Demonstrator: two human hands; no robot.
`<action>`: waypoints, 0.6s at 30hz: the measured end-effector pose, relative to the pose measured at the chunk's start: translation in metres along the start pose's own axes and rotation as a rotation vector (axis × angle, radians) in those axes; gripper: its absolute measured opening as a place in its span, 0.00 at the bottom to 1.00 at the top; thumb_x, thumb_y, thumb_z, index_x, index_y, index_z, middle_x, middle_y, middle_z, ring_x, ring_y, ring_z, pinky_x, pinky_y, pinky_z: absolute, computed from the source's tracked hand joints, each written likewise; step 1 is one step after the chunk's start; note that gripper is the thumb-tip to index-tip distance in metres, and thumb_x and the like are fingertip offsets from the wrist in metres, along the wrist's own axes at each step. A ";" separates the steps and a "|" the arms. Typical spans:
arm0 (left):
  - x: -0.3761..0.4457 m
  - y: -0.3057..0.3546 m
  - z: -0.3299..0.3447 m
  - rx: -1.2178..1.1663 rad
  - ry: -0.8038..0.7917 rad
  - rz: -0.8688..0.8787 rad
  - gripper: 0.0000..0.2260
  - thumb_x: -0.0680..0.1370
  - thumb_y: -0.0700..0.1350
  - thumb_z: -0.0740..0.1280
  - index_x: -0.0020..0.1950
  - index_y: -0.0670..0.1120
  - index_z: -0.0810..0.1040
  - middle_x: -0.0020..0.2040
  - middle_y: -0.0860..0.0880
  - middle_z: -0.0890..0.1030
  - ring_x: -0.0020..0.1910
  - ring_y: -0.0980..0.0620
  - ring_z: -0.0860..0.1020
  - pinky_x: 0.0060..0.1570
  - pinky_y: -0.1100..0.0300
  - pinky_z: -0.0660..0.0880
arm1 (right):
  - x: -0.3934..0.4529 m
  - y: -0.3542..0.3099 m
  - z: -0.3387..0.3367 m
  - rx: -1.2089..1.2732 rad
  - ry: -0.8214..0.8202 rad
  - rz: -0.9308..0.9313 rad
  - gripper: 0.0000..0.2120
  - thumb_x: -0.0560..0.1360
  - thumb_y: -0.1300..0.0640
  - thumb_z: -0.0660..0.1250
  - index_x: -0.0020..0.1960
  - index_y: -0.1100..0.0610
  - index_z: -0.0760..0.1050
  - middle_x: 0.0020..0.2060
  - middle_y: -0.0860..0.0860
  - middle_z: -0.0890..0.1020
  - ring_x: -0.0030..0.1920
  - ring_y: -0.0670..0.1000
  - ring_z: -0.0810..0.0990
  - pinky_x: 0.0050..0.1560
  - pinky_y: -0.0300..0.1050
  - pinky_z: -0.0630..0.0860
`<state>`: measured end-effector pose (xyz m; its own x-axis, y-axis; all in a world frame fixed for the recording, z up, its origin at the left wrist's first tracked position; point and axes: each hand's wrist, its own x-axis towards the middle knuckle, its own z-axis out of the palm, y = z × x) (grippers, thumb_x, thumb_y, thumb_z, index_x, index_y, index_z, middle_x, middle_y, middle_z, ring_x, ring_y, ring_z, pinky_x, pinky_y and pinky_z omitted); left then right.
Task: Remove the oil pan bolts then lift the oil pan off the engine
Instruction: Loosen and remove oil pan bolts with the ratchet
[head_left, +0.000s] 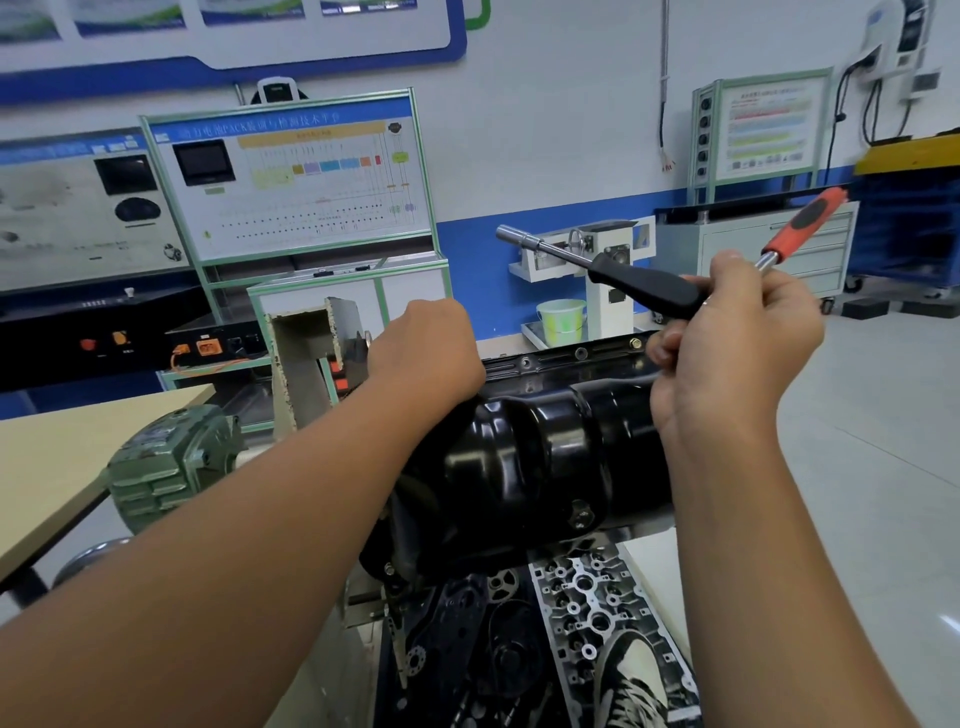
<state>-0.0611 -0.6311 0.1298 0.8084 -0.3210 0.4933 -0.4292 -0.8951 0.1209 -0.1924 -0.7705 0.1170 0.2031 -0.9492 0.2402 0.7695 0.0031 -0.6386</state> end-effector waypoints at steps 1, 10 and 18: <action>0.000 -0.001 0.000 -0.043 -0.004 -0.017 0.13 0.72 0.41 0.71 0.38 0.48 0.66 0.39 0.48 0.70 0.32 0.50 0.70 0.28 0.60 0.62 | 0.000 0.000 0.000 -0.001 0.000 -0.001 0.08 0.79 0.59 0.66 0.43 0.58 0.71 0.34 0.56 0.80 0.22 0.52 0.66 0.25 0.41 0.66; -0.007 -0.005 -0.010 -0.220 -0.296 0.151 0.15 0.78 0.49 0.71 0.37 0.42 0.73 0.33 0.45 0.71 0.33 0.47 0.69 0.33 0.57 0.66 | -0.007 0.000 -0.006 -0.011 -0.048 -0.026 0.06 0.80 0.58 0.66 0.46 0.58 0.72 0.34 0.57 0.78 0.23 0.52 0.64 0.25 0.41 0.66; -0.001 -0.002 -0.007 -0.209 -0.350 0.249 0.10 0.81 0.41 0.63 0.47 0.36 0.79 0.46 0.37 0.81 0.42 0.44 0.73 0.42 0.52 0.73 | -0.017 -0.003 -0.010 0.026 -0.079 -0.013 0.04 0.80 0.60 0.65 0.49 0.59 0.71 0.35 0.55 0.81 0.22 0.52 0.64 0.25 0.41 0.64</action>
<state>-0.0639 -0.6266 0.1346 0.7426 -0.6347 0.2139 -0.6697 -0.7081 0.2238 -0.2044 -0.7578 0.1076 0.2392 -0.9215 0.3059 0.7878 0.0000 -0.6159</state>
